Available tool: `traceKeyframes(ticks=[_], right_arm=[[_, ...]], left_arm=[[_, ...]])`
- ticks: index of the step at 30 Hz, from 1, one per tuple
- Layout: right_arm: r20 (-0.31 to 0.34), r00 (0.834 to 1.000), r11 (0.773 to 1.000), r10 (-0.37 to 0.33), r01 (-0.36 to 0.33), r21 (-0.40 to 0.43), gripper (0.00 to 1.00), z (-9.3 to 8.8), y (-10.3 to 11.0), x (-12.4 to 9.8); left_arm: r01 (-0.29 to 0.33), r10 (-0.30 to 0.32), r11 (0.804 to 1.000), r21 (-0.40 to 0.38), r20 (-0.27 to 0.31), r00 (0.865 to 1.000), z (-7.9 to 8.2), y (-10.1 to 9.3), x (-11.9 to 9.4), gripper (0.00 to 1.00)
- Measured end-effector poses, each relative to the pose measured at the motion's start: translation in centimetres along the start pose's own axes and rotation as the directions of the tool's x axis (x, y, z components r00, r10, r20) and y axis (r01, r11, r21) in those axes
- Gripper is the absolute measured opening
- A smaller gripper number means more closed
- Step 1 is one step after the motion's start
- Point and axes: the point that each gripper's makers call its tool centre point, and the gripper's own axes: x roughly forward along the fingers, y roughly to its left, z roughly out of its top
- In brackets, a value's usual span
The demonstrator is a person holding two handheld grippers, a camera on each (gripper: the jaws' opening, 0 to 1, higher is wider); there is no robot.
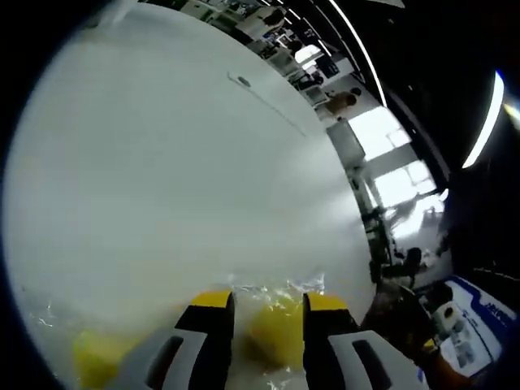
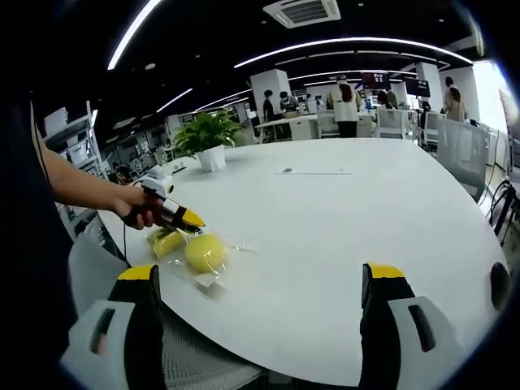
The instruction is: Compare the silicone blocks by pressing each to a similar depth, holding the contact briefly, and releasing to observe deformation and rebound differences across the visible hardness samples.
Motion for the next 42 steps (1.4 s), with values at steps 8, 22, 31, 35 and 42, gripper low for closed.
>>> traceKeyframes(ticks=[8, 22, 31, 35, 42], right_arm=[[-0.005, 1.0, 1.0, -0.005, 0.005, 0.005, 0.96, -0.1, -0.1, 0.0], [-0.013, 1.0, 1.0, -0.007, 0.007, 0.015, 0.96, -0.6, 0.0, 0.1], [-0.011, 1.0, 1.0, -0.008, 0.008, 0.016, 0.96, -0.5, -0.2, 0.1], [-0.011, 1.0, 1.0, -0.006, 0.007, 0.014, 0.96, -0.5, -0.2, 0.1], [-0.009, 1.0, 1.0, -0.006, 0.006, 0.016, 0.96, -0.6, -0.2, 0.0]], left_arm=[[-0.038, 0.038, 0.999, -0.019, -0.008, 0.999, -0.1, 0.7, 0.2, 0.21], [-0.118, 0.119, 0.992, 0.051, -0.028, 0.992, -0.4, 1.2, 0.8, 0.1], [-0.117, 0.121, 0.99, 0.083, -0.042, 0.992, -0.5, 0.8, 1.3, 0.0], [-0.129, 0.13, 0.991, 0.039, -0.043, 0.991, -0.6, 0.9, 1.1, 0.0], [-0.102, 0.102, 0.995, -0.001, -0.026, 0.994, -0.4, 0.4, 0.8, 0.0]])
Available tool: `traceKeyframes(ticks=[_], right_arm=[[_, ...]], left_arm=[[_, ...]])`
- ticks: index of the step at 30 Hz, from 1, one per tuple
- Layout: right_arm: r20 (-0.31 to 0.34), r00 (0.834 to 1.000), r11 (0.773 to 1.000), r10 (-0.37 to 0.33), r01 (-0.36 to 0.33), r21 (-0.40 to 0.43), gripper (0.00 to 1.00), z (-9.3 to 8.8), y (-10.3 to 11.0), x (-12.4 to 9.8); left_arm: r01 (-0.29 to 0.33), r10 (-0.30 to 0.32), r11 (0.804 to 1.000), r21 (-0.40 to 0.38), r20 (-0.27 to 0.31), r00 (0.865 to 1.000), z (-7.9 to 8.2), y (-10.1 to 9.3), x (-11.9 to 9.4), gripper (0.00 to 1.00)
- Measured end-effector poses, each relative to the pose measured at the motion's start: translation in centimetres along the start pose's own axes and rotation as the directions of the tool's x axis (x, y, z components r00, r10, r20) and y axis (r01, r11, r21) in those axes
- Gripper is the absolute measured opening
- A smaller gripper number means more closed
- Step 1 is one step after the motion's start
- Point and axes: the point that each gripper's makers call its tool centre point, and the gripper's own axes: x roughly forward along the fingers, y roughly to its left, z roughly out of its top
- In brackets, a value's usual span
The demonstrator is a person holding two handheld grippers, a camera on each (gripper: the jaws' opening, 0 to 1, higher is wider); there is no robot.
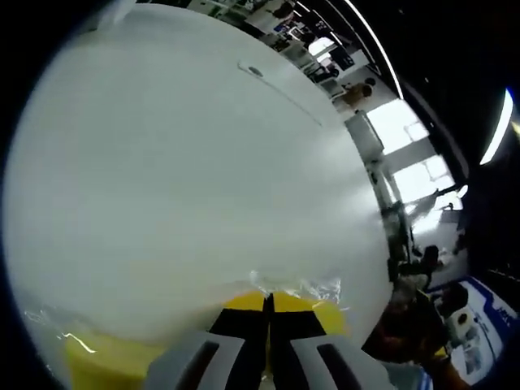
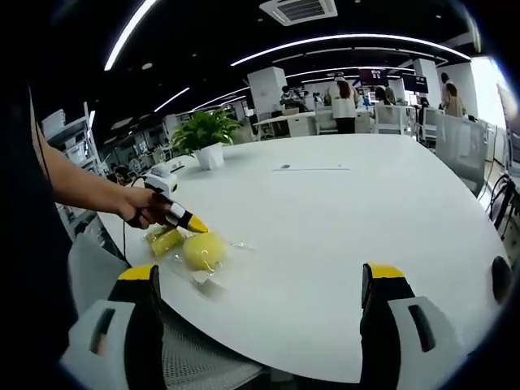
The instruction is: Compare the silicone blocks by pressing each to a similar depth, holding the contact briefly, and releasing to observe deformation and rebound differences across the visible hardness samples.
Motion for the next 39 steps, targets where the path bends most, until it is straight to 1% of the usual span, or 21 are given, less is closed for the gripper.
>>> traceKeyframes(ticks=[2, 6, 8, 10, 12, 14, 17, 18, 22, 27, 31, 35, 37, 39], right_arm=[[0.001, 1.0, 1.0, 0.001, -0.001, -0.001, 0.96, 0.0, 0.0, 0.0], [0.005, 1.0, 1.0, 0.004, -0.003, -0.002, 0.96, 0.0, 0.1, 0.0], [0.004, 1.0, 1.0, 0.005, -0.005, 0.0, 0.96, 0.0, 0.2, 0.0], [0.004, 1.0, 1.0, 0.005, -0.005, -0.001, 0.96, 0.0, 0.2, 0.0], [0.006, 1.0, 1.0, 0.006, -0.006, 0.0, 0.96, -0.1, 0.3, 0.0], [0.009, 1.0, 1.0, 0.008, -0.008, -0.002, 0.96, 0.1, 0.4, 0.1], [0.022, 1.0, 1.0, 0.01, -0.01, -0.002, 0.96, 0.4, 0.5, 0.1], [0.021, 1.0, 1.0, 0.009, -0.009, -0.003, 0.96, 0.4, 0.5, 0.1], [0.02, 1.0, 1.0, 0.01, -0.01, -0.006, 0.96, 0.4, 0.5, 0.0], [0.021, 1.0, 1.0, 0.01, -0.01, -0.008, 0.96, 0.5, 0.5, 0.0], [0.021, 1.0, 1.0, 0.009, -0.009, -0.012, 0.96, 0.7, 0.5, -0.1], [0.02, 1.0, 1.0, 0.011, -0.01, -0.014, 0.96, 0.9, 0.4, -0.1], [0.021, 1.0, 1.0, 0.011, -0.011, -0.017, 0.96, 1.0, 0.4, -0.1], [0.021, 1.0, 1.0, 0.014, -0.014, -0.019, 0.96, 1.0, 0.4, 0.0]], left_arm=[[0.007, -0.007, 1.0, 0.004, 0.005, 1.0, 0.1, -0.2, -0.1, 0.0], [0.059, -0.059, 0.998, -0.022, 0.029, 0.998, 0.3, -1.3, -0.4, 0.0], [0.086, -0.086, 0.996, -0.018, 0.039, 0.996, 0.3, -2.0, -0.7, 0.0], [0.098, -0.097, 0.995, -0.014, 0.042, 0.994, 0.3, -2.5, -0.9, 0.0], [0.089, -0.089, 0.996, 0.0, 0.041, 0.995, 0.3, -2.3, -1.0, 0.0], [0.091, -0.091, 0.996, -0.006, 0.048, 0.995, 0.3, -2.3, -1.2, 0.0], [0.108, -0.108, 0.994, -0.002, 0.053, 0.993, 0.4, -2.7, -1.5, 0.0], [0.122, -0.122, 0.993, 0.001, 0.057, 0.991, 0.6, -3.0, -1.6, 0.0], [0.14, -0.14, 0.99, 0.017, 0.065, 0.988, 0.9, -3.7, -2.0, 0.0], [0.166, -0.169, 0.985, 0.053, 0.062, 0.984, 1.0, -4.5, -2.4, 0.0], [0.189, -0.196, 0.978, 0.084, 0.077, 0.978, 1.3, -5.5, -2.6, 0.0], [0.209, -0.221, 0.969, 0.133, 0.079, 0.972, 1.7, -6.5, -3.0, 0.0], [0.222, -0.234, 0.965, 0.139, 0.08, 0.969, 1.9, -6.9, -3.1, 0.0], [0.237, -0.254, 0.958, 0.164, 0.089, 0.963, 2.3, -7.8, -3.5, 0.0]])
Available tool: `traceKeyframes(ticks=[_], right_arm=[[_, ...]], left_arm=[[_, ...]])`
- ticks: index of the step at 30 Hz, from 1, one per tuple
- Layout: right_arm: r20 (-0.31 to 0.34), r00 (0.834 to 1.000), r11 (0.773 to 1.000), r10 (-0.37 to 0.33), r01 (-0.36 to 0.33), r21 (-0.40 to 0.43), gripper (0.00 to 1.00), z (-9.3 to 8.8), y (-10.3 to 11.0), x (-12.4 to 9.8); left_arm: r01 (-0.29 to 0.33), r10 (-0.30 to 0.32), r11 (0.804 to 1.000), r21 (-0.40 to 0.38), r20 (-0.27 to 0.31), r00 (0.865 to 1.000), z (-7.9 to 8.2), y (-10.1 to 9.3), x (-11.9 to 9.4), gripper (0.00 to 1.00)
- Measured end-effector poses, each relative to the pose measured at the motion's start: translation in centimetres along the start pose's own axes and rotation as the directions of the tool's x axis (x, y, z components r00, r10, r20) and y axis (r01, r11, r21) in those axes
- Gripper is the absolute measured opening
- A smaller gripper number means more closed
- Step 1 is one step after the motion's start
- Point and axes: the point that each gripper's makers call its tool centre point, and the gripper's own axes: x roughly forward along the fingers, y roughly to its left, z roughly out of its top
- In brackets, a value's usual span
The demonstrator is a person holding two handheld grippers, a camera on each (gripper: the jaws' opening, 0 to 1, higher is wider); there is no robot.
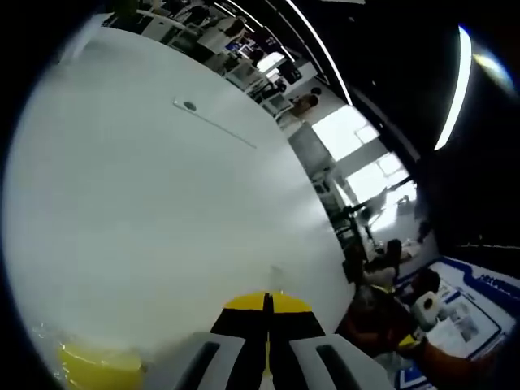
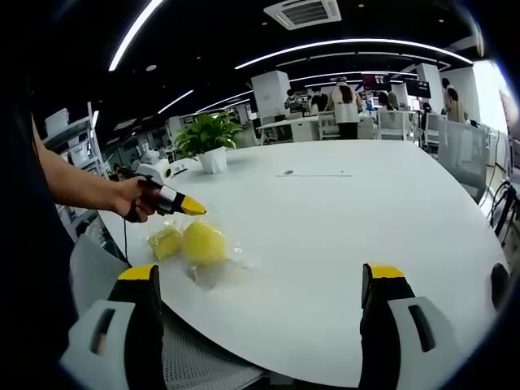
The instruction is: Compare the silicone blocks by pressing each to a similar depth, holding the contact briefly, and releasing to observe deformation and rebound differences across the visible hardness samples.
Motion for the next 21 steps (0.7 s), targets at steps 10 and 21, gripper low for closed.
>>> traceKeyframes(ticks=[10, 21], right_arm=[[0.001, 1.0, 1.0, 0.011, -0.011, -0.009, 0.96, 0.5, 0.3, 0.4], [0.0, 1.0, 1.0, 0.013, -0.013, -0.011, 0.96, 0.6, 0.3, 0.5]], left_arm=[[0.03, -0.034, 0.992, 0.124, 0.029, 0.999, 1.7, -1.8, -0.6, 0.0], [0.062, -0.076, 0.976, 0.207, 0.061, 0.995, 3.7, -3.7, -1.5, 0.0]])
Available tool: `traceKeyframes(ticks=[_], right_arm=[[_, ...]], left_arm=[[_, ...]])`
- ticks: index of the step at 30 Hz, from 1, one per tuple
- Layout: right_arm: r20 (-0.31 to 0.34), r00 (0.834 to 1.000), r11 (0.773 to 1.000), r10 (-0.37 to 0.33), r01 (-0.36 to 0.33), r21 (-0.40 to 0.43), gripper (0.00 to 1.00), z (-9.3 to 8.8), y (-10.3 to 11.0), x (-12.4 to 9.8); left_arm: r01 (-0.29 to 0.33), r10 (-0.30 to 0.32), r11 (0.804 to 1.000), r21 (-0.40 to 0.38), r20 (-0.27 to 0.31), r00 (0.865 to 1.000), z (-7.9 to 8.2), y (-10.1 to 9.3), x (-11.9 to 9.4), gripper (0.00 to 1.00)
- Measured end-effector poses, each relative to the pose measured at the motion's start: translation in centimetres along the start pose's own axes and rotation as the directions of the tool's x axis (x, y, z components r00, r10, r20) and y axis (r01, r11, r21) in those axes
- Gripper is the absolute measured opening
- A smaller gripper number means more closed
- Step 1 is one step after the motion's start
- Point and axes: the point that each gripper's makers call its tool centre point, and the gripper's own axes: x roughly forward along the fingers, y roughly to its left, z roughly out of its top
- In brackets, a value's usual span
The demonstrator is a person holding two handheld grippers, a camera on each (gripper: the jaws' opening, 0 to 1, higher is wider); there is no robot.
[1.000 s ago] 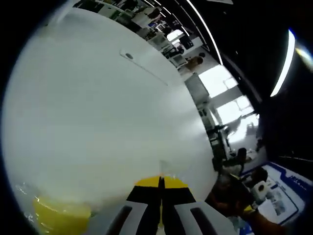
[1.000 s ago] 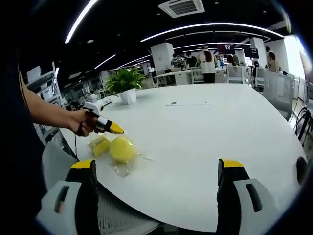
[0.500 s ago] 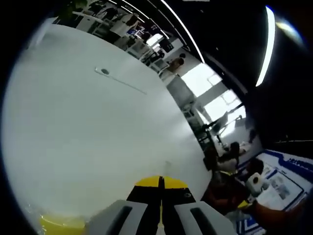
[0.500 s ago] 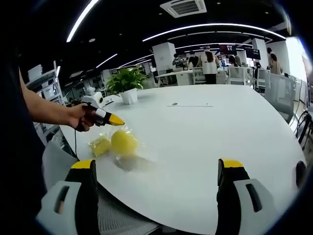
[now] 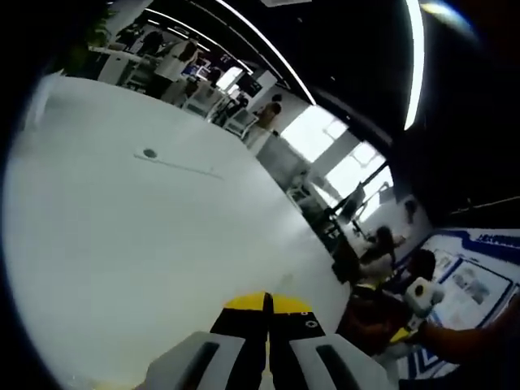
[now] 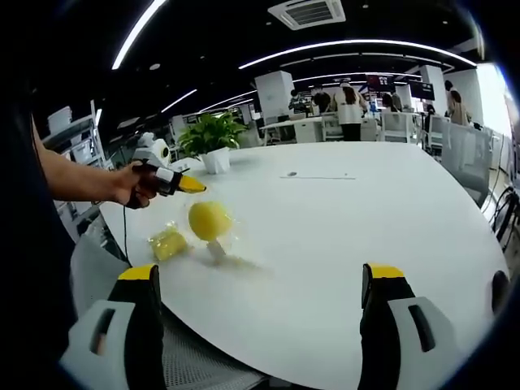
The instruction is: Compare the silicone blocks by pressing each to a similar depth, holding the contact briefly, and releasing to observe deformation and rebound differences across the visible hardness samples.
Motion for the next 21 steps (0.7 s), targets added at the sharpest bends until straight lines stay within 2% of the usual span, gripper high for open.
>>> traceKeyframes(ticks=[3, 8, 11, 21], right_arm=[[-0.001, 1.0, 1.0, -0.001, 0.001, -0.001, 0.96, 0.0, 0.0, 0.0], [0.0, 1.0, 1.0, 0.001, -0.001, -0.003, 0.96, 0.1, 0.2, 0.1], [0.0, 1.0, 1.0, 0.004, -0.004, -0.006, 0.96, 0.3, 0.3, 0.2], [0.025, 1.0, 1.0, 0.015, -0.015, -0.021, 0.96, 2.1, 0.7, 0.7]], left_arm=[[0.008, -0.008, 1.0, 0.022, 0.01, 1.0, 0.6, -0.3, -0.2, 0.0], [0.031, -0.033, 0.996, 0.085, 0.024, 0.999, 1.7, -1.9, -0.6, 0.0], [0.056, -0.061, 0.994, 0.095, 0.048, 0.997, 2.7, -2.8, -0.8, 0.0], [0.136, -0.153, 0.981, 0.139, 0.122, 0.981, 6.0, -6.1, -2.3, 0.0]])
